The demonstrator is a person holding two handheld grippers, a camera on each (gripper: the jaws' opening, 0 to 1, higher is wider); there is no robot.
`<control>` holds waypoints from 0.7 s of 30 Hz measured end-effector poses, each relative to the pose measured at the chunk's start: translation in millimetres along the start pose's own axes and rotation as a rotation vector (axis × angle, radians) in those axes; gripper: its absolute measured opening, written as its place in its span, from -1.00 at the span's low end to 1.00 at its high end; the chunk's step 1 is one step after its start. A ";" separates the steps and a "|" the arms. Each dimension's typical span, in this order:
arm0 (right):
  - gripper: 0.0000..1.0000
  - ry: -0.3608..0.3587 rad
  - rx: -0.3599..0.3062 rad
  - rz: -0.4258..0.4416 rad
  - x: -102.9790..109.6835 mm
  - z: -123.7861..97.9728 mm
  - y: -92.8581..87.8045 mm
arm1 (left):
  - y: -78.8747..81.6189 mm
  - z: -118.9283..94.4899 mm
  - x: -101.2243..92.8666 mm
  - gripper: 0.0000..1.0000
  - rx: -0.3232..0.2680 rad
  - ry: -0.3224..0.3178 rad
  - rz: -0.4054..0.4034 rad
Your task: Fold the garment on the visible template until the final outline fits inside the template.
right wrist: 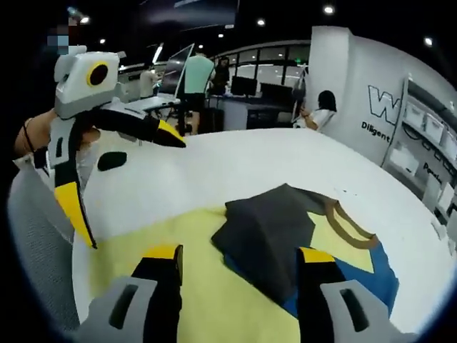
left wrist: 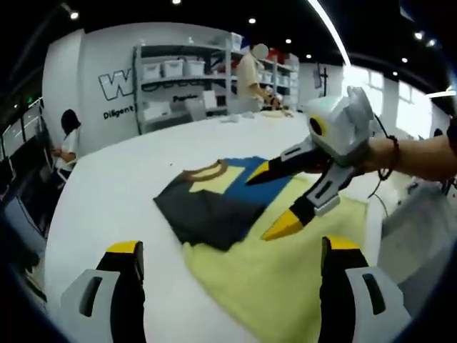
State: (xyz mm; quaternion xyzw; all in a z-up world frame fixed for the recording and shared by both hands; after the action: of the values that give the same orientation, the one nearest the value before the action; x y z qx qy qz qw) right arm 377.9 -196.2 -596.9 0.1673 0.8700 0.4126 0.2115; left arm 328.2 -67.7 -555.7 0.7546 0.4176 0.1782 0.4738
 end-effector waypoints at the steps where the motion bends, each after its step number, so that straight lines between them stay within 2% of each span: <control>1: 0.19 0.005 0.004 -0.006 0.7 2.5 -0.8 | -0.4 -0.5 0.5 0.98 -0.001 0.001 0.003; 3: 0.16 0.017 -0.016 -0.004 2.4 8.4 0.1 | -1.9 -2.0 1.2 0.97 0.008 0.007 0.009; 5: 0.13 0.021 -0.009 -0.013 3.4 13.6 0.0 | -3.9 -4.4 0.9 0.97 0.008 0.005 0.008; 6: 0.11 0.014 0.014 -0.075 2.1 16.6 -1.2 | -4.6 -5.1 0.5 0.97 0.007 0.004 0.004; 7: 0.09 0.015 0.019 -0.100 3.1 19.4 -1.5 | -5.8 -6.1 -0.1 0.97 0.004 0.005 0.000; 11: 0.00 0.035 -0.005 -0.090 7.9 30.2 2.4 | -9.9 -7.6 0.1 0.97 0.014 0.020 0.014; 13: -0.09 0.034 0.008 -0.149 7.7 35.0 2.9 | -10.3 -9.2 0.2 0.97 0.011 0.026 0.021; 15: -0.18 0.043 0.013 -0.154 8.9 40.0 3.6 | -11.3 -10.2 0.6 0.96 0.015 0.031 0.018; 21: -0.28 0.065 0.037 -0.180 12.8 51.3 2.6 | -16.8 -12.2 -2.0 0.94 0.022 0.027 0.009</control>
State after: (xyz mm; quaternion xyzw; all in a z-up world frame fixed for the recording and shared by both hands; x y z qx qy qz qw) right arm 393.2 -155.5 -627.0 0.0792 0.8954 0.3810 0.2163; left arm 311.2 -59.0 -563.9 0.7592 0.4223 0.1859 0.4590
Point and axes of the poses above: the point that each gripper's makers call its tool centre point, and the gripper's own axes: z roughly forward along the fingers, x roughly to its left, y roughly out of its top, the point moved 5 cm from there along -z, roughly backward along the fingers, and after that the axes turned 8 degrees about -z, right-handed, at the moved point
